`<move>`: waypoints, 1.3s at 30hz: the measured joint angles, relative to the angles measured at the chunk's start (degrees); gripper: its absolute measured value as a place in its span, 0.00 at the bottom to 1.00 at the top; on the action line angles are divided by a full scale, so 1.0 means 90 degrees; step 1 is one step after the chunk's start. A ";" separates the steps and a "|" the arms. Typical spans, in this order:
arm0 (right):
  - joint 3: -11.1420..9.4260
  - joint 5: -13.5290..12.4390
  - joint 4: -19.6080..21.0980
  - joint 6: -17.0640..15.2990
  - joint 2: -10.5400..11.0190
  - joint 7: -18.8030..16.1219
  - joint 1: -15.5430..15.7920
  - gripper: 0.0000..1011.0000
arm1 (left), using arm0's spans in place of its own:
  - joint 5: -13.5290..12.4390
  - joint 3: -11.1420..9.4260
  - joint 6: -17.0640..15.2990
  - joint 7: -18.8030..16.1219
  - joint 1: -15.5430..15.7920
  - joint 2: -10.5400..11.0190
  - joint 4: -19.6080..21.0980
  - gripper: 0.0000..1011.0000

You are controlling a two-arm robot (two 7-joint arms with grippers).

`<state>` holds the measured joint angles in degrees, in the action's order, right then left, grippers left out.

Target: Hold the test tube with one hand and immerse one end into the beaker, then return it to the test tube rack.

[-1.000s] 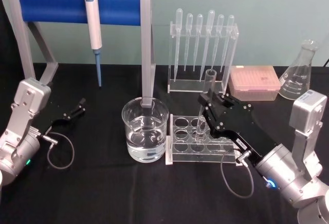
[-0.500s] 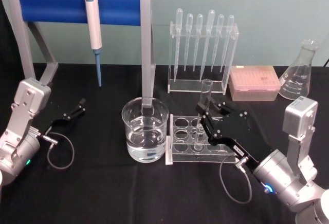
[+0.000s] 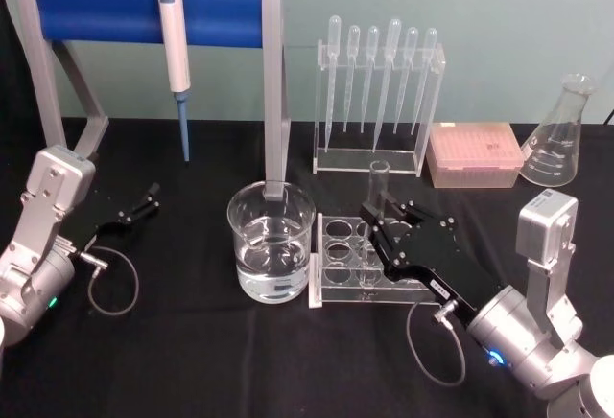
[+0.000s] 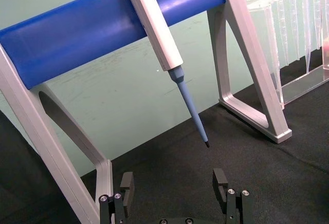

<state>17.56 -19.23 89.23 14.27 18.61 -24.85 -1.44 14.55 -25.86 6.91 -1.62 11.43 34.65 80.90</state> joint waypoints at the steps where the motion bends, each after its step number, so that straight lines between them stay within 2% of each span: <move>1: 0.0000 -0.0008 -0.0013 0.0002 -0.0001 -0.0004 -0.0002 0.22 | 0.0000 0.0000 0.0000 0.0000 0.0000 0.0000 0.0000 0.99; 4: -0.0003 -0.0031 -0.0050 0.0007 -0.0003 -0.0018 -0.0005 0.22 | 0.0000 0.0000 0.0000 0.0000 -0.0001 0.0000 0.0000 0.99; 7: -0.0013 -0.0032 -0.0039 -0.0009 -0.0007 0.0000 0.0016 0.28 | 0.0000 0.0000 0.0000 0.0000 0.0000 0.0000 0.0000 0.99; 15: -0.0084 -0.0052 0.0193 -0.0224 0.0010 0.0162 0.0210 0.52 | 0.0000 0.0000 0.0000 0.0000 0.0000 0.0000 0.0000 0.99; 21: -0.0222 -0.0111 0.0747 -0.0539 0.0178 0.0372 0.0757 0.70 | 0.0000 0.0000 0.0000 0.0000 0.0000 0.0000 0.0000 0.99; 22: -0.0279 -0.0112 0.0912 -0.0600 0.0240 0.0433 0.0928 0.76 | 0.0000 0.0000 0.0000 0.0000 0.0000 0.0000 0.0000 0.99; 24: -0.0347 -0.0112 0.1047 -0.0636 0.0293 0.0497 0.1078 0.80 | 0.0000 0.0000 0.0000 0.0000 0.0000 0.0000 0.0000 0.99; 25: -0.0435 -0.0103 0.1183 -0.0658 0.0342 0.0581 0.1238 0.85 | 0.0000 0.0000 0.0000 0.0000 -0.0001 0.0000 0.0000 0.99; 29: -0.0766 0.0029 0.1351 -0.0612 0.0411 0.0858 0.1555 0.95 | 0.0000 0.0000 0.0000 0.0000 0.0000 0.0000 0.0000 0.99; 32: -0.1032 0.0187 0.1288 -0.0533 0.0416 0.1077 0.1622 0.99 | 0.0000 0.0000 0.0000 0.0000 0.0000 0.0000 0.0000 0.99; 34: -0.1133 0.0261 0.1214 -0.0509 0.0416 0.1156 0.1610 0.99 | 0.0000 0.0000 0.0000 0.0000 0.0000 0.0000 0.0000 0.99; 39: -0.1406 0.0599 0.0873 -0.0515 0.0399 0.1440 0.1371 0.99 | 0.0000 0.0000 0.0000 0.0000 0.0000 0.0000 0.0000 0.99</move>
<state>4.91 -13.84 97.09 9.64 22.20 -11.88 10.90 14.55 -25.86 6.91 -1.62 11.43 34.64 80.90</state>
